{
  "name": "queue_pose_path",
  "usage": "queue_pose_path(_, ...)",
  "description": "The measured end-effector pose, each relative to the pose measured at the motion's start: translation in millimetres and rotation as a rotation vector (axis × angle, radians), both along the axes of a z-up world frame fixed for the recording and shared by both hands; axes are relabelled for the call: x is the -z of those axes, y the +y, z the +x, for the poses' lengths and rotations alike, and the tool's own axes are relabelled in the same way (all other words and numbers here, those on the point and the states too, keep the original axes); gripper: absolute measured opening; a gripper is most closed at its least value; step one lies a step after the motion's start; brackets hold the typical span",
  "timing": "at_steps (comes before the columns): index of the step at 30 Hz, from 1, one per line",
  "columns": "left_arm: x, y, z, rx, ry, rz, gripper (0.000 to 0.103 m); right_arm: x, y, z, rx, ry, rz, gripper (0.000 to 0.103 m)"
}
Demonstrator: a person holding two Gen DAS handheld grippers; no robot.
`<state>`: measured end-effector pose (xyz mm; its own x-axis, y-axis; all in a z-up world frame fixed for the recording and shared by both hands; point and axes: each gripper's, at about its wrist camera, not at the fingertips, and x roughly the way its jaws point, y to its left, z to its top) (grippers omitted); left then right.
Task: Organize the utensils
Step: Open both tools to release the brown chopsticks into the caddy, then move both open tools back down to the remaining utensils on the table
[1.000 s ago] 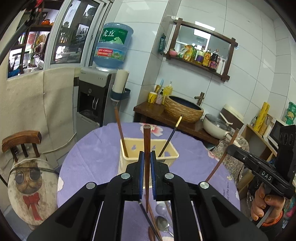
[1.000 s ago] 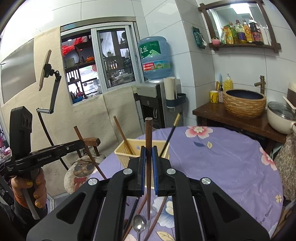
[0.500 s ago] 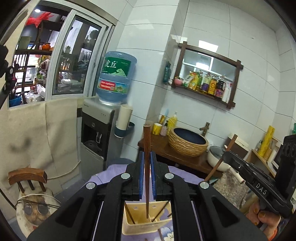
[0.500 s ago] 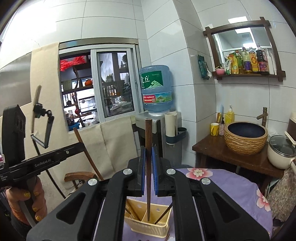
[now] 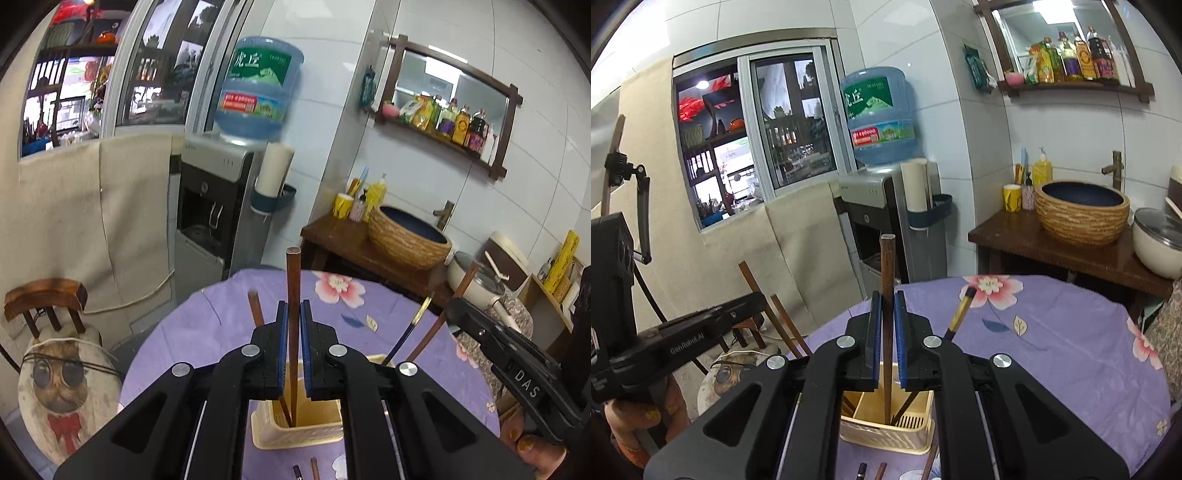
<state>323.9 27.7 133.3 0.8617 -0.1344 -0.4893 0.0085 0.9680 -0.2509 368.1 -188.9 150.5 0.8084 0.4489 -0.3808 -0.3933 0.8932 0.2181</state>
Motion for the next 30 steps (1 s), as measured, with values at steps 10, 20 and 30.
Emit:
queue_pose_path(10, 34.1, -1.1, 9.6, 0.000, 0.067, -0.015, 0.007, 30.7, -12.0, 9.8, 0.038, 0.056, 0.032, 0.007)
queue_pose_path(20, 33.3, -3.5, -8.4, 0.012, 0.001, -0.024, 0.065, 32.4, -15.7, -9.9, 0.081, -0.049, -0.012, 0.057)
queue_pose_path(30, 61.6, -9.9, -54.1, 0.067, 0.039, 0.013, 0.089, 55.2, -32.9, -53.4, 0.152, -0.052, -0.075, 0.064)
